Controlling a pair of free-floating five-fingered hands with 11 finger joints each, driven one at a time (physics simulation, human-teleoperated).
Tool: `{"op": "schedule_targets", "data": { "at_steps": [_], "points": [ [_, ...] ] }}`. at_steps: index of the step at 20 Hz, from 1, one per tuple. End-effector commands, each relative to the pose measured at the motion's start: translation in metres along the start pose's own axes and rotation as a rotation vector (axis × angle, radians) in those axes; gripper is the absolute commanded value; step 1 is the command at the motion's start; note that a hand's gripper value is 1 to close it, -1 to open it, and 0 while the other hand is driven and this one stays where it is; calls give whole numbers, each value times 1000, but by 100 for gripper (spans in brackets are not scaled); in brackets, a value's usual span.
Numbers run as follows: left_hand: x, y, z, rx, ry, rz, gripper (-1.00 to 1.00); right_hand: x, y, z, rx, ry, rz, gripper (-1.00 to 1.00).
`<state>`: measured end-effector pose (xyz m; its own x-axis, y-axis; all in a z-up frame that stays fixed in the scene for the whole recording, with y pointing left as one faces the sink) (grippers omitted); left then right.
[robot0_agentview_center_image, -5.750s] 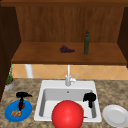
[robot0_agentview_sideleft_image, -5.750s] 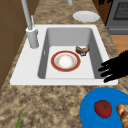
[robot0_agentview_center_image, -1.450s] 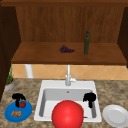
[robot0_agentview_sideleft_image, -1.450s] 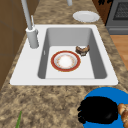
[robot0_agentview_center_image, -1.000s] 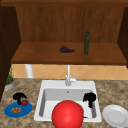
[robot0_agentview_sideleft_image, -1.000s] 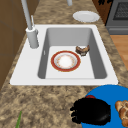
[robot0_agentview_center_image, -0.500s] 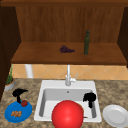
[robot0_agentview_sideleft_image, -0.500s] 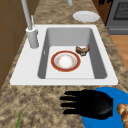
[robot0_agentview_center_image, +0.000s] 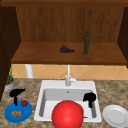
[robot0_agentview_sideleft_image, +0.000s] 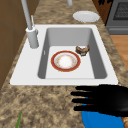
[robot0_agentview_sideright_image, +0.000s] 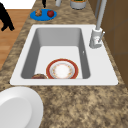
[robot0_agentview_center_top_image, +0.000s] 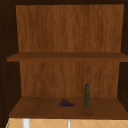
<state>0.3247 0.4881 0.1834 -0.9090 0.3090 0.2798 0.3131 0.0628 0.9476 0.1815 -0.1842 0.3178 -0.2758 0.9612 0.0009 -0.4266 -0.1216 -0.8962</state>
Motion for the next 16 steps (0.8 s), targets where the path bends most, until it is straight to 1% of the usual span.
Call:
{"op": "schedule_targets", "data": {
  "at_steps": [1, 4, 6, 7, 8, 10, 11, 12, 14, 16],
  "points": [
    [16, -5, -22, -16, -6, 6, -100, 0, 0, 0, 0, 0, 0, 0],
    [29, -9, -36, -28, -14, 14, -100, 0, 0, 0, 0, 0, 0, 0],
    [33, -13, -44, -25, -16, 27, -100, 0, 0, 0, 0, 0, 0, 0],
    [34, -14, -47, -19, -16, 25, -100, 0, 0, 0, 0, 0, 0, 0],
    [31, -12, -44, -11, -17, 30, -100, 0, 0, 0, 0, 0, 0, 0],
    [20, -12, -43, 4, -2, 54, -100, 0, 0, 0, 0, 0, 0, 0],
    [14, -11, -44, 6, 1, 55, -100, 0, 0, 0, 0, 0, 0, 0],
    [9, -12, -45, 1, 2, 54, -100, 0, 0, 0, 0, 0, 0, 0],
    [-2, -18, -47, -2, 4, 63, -100, 0, 0, 0, 0, 0, 0, 0],
    [-9, -26, -42, 8, -1, 54, -100, 0, 0, 0, 0, 0, 0, 0]
  ]
}}
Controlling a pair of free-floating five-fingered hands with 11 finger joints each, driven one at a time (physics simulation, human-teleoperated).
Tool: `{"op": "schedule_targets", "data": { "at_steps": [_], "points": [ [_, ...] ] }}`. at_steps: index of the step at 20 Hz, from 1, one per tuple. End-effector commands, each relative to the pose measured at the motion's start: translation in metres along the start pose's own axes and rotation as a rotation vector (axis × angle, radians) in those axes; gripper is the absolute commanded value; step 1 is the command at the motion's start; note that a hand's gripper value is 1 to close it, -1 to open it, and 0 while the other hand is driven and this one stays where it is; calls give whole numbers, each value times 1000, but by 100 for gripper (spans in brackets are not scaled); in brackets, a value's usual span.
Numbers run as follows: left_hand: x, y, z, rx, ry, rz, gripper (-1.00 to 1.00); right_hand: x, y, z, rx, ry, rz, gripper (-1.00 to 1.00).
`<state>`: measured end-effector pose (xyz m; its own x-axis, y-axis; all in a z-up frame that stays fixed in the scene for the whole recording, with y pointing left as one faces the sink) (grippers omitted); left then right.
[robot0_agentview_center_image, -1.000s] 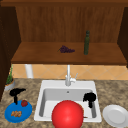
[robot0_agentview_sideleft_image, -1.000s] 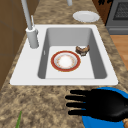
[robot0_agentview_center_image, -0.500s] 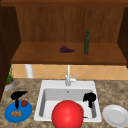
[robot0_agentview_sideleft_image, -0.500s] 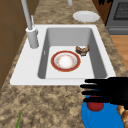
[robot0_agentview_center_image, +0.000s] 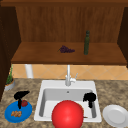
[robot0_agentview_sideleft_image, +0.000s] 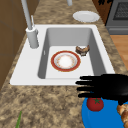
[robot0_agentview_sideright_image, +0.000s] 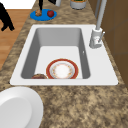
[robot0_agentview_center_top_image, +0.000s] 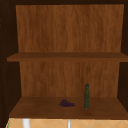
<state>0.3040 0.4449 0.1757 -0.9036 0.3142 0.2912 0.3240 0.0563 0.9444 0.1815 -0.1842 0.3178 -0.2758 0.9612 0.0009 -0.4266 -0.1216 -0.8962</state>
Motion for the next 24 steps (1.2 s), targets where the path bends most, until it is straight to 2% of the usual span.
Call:
{"op": "schedule_targets", "data": {
  "at_steps": [1, 3, 4, 5, 6, 9, 11, 12, 13, 14, 15, 16, 17, 18, 20, 22, 24],
  "points": [
    [-17, -13, 3, 7, 5, 42, -100, 0, 0, 0, 0, 0, 0, 0],
    [-15, -25, 0, -15, 7, 5, -100, 0, 0, 0, 0, 0, 0, 0],
    [-13, -31, 0, -25, 8, -2, -100, 0, 0, 0, 0, 0, 0, 0],
    [-13, -35, 1, -23, 8, 1, -100, 0, 0, 0, 0, 0, 0, 0],
    [-13, -38, 2, -19, 7, 6, -100, 0, 0, 0, 0, 0, 0, 0],
    [-24, -45, 8, 14, 6, 65, -100, 0, 0, 0, 0, 0, 0, 0],
    [-34, -49, 9, 16, 10, 93, -100, 0, 0, 0, 0, 0, 0, 0],
    [-39, -50, 11, 23, 11, 110, 100, 0, 0, 0, 0, 0, 0, 0],
    [-41, -50, 12, 7, 2, 120, 100, 0, 0, 0, 0, 0, 0, 0],
    [-41, -47, 13, 24, 8, 188, 100, 0, 0, 0, 0, 0, 0, 0],
    [-41, -46, 13, 38, 17, 234, 100, 0, 0, 0, 0, 0, 0, 0],
    [-43, -46, 14, 49, 25, 271, 100, 0, 0, 0, 0, 0, 0, 0],
    [-45, -46, 15, 54, 29, 288, 100, 0, 0, 0, 0, 0, 0, 0],
    [-47, -46, 17, 56, 25, 291, 100, 0, 0, 0, 0, 0, 0, 0],
    [-50, -39, 16, 54, 25, 259, 100, 0, 0, 0, 0, 0, 0, 0],
    [-52, -31, 15, 54, 22, 255, 100, 0, 0, 0, 0, 0, 0, 0],
    [-46, -19, 12, 63, 12, 242, 100, 0, 0, 0, 0, 0, 0, 0]
  ]
}}
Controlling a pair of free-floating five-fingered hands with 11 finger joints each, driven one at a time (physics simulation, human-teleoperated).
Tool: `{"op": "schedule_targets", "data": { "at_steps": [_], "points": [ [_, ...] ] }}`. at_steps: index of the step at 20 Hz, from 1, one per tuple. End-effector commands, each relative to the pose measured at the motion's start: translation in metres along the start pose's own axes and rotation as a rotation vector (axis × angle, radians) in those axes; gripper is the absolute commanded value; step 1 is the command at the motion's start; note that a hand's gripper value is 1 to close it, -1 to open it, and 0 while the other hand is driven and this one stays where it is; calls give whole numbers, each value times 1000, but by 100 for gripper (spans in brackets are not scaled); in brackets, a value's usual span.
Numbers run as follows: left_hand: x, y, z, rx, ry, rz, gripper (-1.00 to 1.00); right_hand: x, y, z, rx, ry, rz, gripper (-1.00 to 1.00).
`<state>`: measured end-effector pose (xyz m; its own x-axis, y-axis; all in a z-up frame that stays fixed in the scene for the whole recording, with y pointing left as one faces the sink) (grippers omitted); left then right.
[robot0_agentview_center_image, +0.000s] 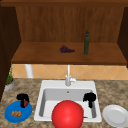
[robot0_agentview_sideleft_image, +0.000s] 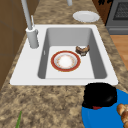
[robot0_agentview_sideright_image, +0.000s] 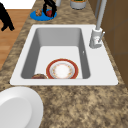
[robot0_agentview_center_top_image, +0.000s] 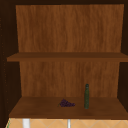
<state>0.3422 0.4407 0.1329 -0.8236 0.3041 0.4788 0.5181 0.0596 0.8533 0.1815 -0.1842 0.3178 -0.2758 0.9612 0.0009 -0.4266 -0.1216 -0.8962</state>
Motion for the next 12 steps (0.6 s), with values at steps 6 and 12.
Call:
{"op": "schedule_targets", "data": {
  "at_steps": [6, 12],
  "points": [
    [25, 44, -13, -10, -25, 16, 100, 0, 0, 0, 0, 0, 0, 0],
    [49, 79, -41, -4, -17, 9, 100, 0, 0, 0, 0, 0, 0, 0]
  ]
}}
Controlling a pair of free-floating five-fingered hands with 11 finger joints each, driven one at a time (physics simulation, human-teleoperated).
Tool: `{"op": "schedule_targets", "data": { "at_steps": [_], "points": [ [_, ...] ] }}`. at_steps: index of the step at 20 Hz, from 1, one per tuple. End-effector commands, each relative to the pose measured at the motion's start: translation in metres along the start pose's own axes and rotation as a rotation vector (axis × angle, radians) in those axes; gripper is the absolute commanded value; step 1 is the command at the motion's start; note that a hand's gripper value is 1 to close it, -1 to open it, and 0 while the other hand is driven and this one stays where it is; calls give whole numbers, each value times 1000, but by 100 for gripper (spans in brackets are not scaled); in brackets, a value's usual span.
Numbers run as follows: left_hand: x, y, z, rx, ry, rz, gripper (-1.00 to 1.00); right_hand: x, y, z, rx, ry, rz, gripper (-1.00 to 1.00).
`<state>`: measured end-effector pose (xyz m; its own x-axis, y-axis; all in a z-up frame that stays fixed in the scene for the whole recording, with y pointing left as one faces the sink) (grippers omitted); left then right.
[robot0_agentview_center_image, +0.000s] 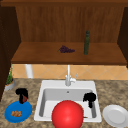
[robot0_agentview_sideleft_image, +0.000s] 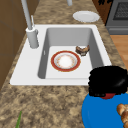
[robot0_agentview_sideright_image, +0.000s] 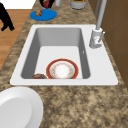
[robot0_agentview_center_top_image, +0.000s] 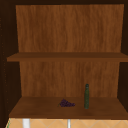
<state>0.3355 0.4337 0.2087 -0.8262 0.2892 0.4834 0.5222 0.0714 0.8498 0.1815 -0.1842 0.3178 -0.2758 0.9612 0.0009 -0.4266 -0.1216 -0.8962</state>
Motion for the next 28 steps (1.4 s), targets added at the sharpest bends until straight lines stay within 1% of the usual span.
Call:
{"op": "schedule_targets", "data": {
  "at_steps": [1, 3, 7, 12, 17, 18, 21, 25, 28],
  "points": [
    [12, 24, -24, -18, -31, 8, 100, 0, 0, 0, 0, 0, 0, 0],
    [18, 35, -38, -11, -22, 19, 100, 0, 0, 0, 0, 0, 0, 0],
    [35, 55, -70, -7, -9, 6, 100, 0, 0, 0, 0, 0, 0, 0],
    [48, 77, -108, -15, 2, 8, 100, 0, 0, 0, 0, 0, 0, 0],
    [57, 98, -146, -15, 10, 8, 100, 0, 0, 0, 0, 0, 0, 0],
    [58, 100, -154, -12, 16, 7, 100, 0, 0, 0, 0, 0, 0, 0],
    [56, 102, -176, -6, 17, 18, 100, 0, 0, 0, 0, 0, 0, 0],
    [52, 105, -208, 1, 11, 11, 100, 0, 0, 0, 0, 0, 0, 0],
    [46, 104, -231, 2, 12, 14, 100, 0, 0, 0, 0, 0, 0, 0]
  ]
}}
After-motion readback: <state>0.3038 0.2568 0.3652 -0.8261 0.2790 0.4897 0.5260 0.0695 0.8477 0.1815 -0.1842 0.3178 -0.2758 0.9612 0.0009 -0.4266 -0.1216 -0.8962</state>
